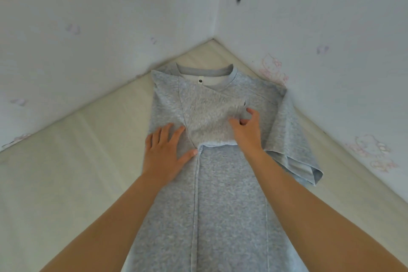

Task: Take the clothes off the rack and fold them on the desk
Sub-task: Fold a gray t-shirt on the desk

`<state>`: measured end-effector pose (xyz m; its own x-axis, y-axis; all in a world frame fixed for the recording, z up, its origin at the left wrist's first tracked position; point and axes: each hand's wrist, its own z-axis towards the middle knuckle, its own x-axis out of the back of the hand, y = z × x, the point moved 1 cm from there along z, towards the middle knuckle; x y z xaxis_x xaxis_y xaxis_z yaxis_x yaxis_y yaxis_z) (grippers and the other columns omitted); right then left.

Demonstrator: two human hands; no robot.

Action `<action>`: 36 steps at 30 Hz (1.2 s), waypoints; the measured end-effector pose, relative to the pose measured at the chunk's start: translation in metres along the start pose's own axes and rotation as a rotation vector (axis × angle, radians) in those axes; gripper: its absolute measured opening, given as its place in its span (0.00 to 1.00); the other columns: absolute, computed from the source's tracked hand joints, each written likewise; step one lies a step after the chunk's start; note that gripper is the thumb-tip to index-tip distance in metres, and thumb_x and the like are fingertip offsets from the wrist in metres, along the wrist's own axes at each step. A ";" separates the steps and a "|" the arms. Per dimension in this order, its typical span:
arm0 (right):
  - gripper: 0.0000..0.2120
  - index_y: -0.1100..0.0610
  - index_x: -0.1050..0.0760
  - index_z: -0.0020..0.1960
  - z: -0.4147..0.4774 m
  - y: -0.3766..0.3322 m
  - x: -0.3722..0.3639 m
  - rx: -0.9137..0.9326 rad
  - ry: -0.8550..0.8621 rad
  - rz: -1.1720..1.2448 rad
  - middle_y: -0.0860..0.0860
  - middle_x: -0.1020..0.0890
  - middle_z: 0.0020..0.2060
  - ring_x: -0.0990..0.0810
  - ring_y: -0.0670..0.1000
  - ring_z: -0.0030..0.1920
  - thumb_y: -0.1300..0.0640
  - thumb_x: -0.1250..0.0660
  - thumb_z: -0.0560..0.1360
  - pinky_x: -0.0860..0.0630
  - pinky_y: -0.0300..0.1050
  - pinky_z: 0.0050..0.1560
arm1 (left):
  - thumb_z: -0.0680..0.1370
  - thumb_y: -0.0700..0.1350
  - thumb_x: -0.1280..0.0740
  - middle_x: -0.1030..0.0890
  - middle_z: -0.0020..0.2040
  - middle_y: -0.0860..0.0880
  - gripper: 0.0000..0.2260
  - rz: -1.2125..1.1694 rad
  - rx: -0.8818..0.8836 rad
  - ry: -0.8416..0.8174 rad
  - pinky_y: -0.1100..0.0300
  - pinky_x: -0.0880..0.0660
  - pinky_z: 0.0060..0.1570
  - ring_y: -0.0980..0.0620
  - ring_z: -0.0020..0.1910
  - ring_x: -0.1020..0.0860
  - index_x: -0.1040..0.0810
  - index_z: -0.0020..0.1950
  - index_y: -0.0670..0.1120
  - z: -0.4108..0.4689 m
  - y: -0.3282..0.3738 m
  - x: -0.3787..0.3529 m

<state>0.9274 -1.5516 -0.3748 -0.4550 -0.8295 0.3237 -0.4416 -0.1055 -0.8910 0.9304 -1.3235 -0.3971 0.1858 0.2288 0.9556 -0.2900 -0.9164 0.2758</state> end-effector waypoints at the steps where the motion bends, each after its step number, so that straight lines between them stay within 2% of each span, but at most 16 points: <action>1: 0.27 0.47 0.41 0.70 0.007 -0.005 -0.002 0.026 -0.015 0.022 0.44 0.25 0.40 0.25 0.42 0.37 0.56 0.33 0.76 0.29 0.35 0.34 | 0.73 0.72 0.52 0.42 0.77 0.50 0.35 -0.043 -0.027 0.023 0.48 0.47 0.73 0.47 0.75 0.43 0.40 0.75 0.56 0.011 -0.001 0.002; 5: 0.19 0.48 0.31 0.61 0.034 -0.015 -0.007 0.171 -0.175 -0.231 0.50 0.25 0.55 0.22 0.48 0.46 0.64 0.34 0.75 0.28 0.31 0.35 | 0.79 0.65 0.47 0.53 0.80 0.50 0.31 -0.024 -0.107 -0.120 0.48 0.50 0.74 0.47 0.78 0.50 0.49 0.79 0.56 0.060 -0.001 0.014; 6: 0.19 0.49 0.29 0.61 0.038 -0.017 -0.007 0.187 -0.197 -0.288 0.51 0.26 0.60 0.23 0.49 0.54 0.66 0.35 0.75 0.28 0.29 0.39 | 0.79 0.65 0.47 0.57 0.80 0.50 0.32 0.030 -0.095 -0.175 0.48 0.51 0.74 0.47 0.78 0.53 0.53 0.79 0.56 0.072 -0.002 0.018; 8: 0.22 0.49 0.28 0.64 0.042 -0.022 -0.005 0.275 -0.190 -0.283 0.51 0.30 0.67 0.29 0.50 0.65 0.68 0.38 0.76 0.27 0.34 0.55 | 0.77 0.68 0.49 0.61 0.79 0.49 0.35 0.158 -0.057 -0.262 0.45 0.51 0.73 0.46 0.78 0.55 0.58 0.79 0.57 0.090 -0.005 0.026; 10: 0.23 0.49 0.28 0.67 0.039 -0.020 -0.001 0.394 -0.161 -0.242 0.49 0.32 0.69 0.33 0.47 0.69 0.68 0.39 0.77 0.33 0.38 0.67 | 0.76 0.71 0.52 0.64 0.79 0.49 0.37 0.245 -0.001 -0.304 0.43 0.48 0.72 0.45 0.78 0.56 0.63 0.78 0.57 0.101 -0.010 0.028; 12: 0.21 0.50 0.29 0.68 0.038 -0.009 0.004 0.367 -0.134 -0.273 0.49 0.32 0.68 0.31 0.49 0.67 0.67 0.39 0.78 0.34 0.41 0.69 | 0.76 0.71 0.53 0.65 0.78 0.49 0.38 0.248 0.087 -0.320 0.42 0.48 0.71 0.44 0.78 0.56 0.64 0.78 0.55 0.102 -0.011 0.028; 14: 0.19 0.52 0.27 0.66 0.036 0.002 0.013 0.286 -0.058 -0.281 0.47 0.31 0.62 0.26 0.46 0.57 0.66 0.39 0.79 0.29 0.43 0.66 | 0.77 0.69 0.53 0.66 0.78 0.49 0.37 0.219 0.146 -0.311 0.42 0.50 0.72 0.43 0.78 0.57 0.63 0.78 0.53 0.100 -0.005 0.026; 16: 0.16 0.52 0.26 0.64 0.032 0.005 0.019 0.305 -0.025 -0.292 0.46 0.30 0.60 0.26 0.39 0.49 0.65 0.39 0.78 0.27 0.37 0.61 | 0.79 0.65 0.52 0.63 0.79 0.47 0.34 0.196 0.157 -0.223 0.43 0.52 0.72 0.42 0.78 0.58 0.59 0.79 0.50 0.097 0.002 0.021; 17: 0.17 0.52 0.26 0.63 0.029 0.005 0.023 0.318 -0.029 -0.308 0.47 0.29 0.62 0.26 0.38 0.50 0.65 0.38 0.78 0.28 0.36 0.61 | 0.81 0.62 0.50 0.60 0.79 0.45 0.32 0.174 0.139 -0.162 0.44 0.52 0.73 0.43 0.78 0.58 0.56 0.79 0.49 0.095 0.008 0.019; 20: 0.21 0.51 0.30 0.66 0.020 0.009 0.037 0.375 0.005 -0.579 0.48 0.31 0.66 0.31 0.49 0.65 0.63 0.36 0.75 0.34 0.49 0.69 | 0.83 0.52 0.48 0.53 0.80 0.46 0.26 0.099 -0.021 -0.038 0.48 0.56 0.74 0.45 0.78 0.56 0.49 0.79 0.49 0.087 0.031 0.010; 23: 0.27 0.50 0.34 0.70 0.008 0.021 0.067 0.380 0.072 -0.894 0.49 0.35 0.71 0.41 0.52 0.72 0.60 0.35 0.73 0.47 0.50 0.72 | 0.83 0.52 0.48 0.51 0.80 0.50 0.24 -0.016 -0.233 -0.095 0.51 0.54 0.75 0.49 0.78 0.52 0.47 0.79 0.51 0.075 0.070 -0.002; 25: 0.30 0.50 0.38 0.72 0.001 0.030 0.086 0.345 0.116 -0.969 0.50 0.39 0.73 0.45 0.53 0.74 0.58 0.35 0.72 0.50 0.51 0.72 | 0.83 0.54 0.49 0.54 0.80 0.52 0.25 -0.082 -0.295 -0.167 0.53 0.55 0.75 0.52 0.78 0.54 0.49 0.79 0.53 0.066 0.092 -0.009; 28: 0.31 0.53 0.40 0.73 0.000 0.037 0.116 0.207 0.146 -0.838 0.53 0.38 0.71 0.39 0.55 0.70 0.54 0.34 0.72 0.39 0.51 0.69 | 0.83 0.56 0.49 0.58 0.79 0.52 0.26 -0.052 -0.397 -0.234 0.54 0.57 0.75 0.53 0.78 0.58 0.52 0.79 0.54 0.057 0.115 -0.023; 31: 0.19 0.58 0.31 0.65 0.008 0.036 0.142 0.028 0.160 -0.601 0.56 0.25 0.58 0.25 0.57 0.56 0.57 0.36 0.75 0.27 0.49 0.53 | 0.83 0.57 0.49 0.58 0.79 0.51 0.26 -0.023 -0.425 -0.268 0.53 0.59 0.75 0.51 0.78 0.59 0.50 0.79 0.53 0.058 0.128 -0.033; 33: 0.10 0.59 0.24 0.55 0.014 0.031 0.157 -0.070 0.169 -0.503 0.54 0.20 0.44 0.21 0.57 0.44 0.59 0.37 0.76 0.26 0.47 0.42 | 0.82 0.55 0.45 0.51 0.80 0.50 0.24 -0.112 -0.406 -0.245 0.54 0.55 0.75 0.49 0.78 0.54 0.42 0.78 0.51 0.062 0.139 -0.034; 36: 0.04 0.58 0.22 0.45 0.019 0.023 0.176 -0.135 0.185 -0.205 0.51 0.24 0.30 0.27 0.51 0.30 0.61 0.36 0.76 0.28 0.40 0.30 | 0.81 0.52 0.38 0.30 0.71 0.49 0.19 -0.344 -0.387 -0.173 0.55 0.41 0.70 0.47 0.72 0.37 0.29 0.70 0.49 0.070 0.165 -0.033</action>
<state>0.8519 -1.7101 -0.3442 -0.4732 -0.6833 0.5561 -0.6322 -0.1762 -0.7545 0.9421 -1.5050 -0.3901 0.4726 0.4068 0.7818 -0.5036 -0.6033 0.6184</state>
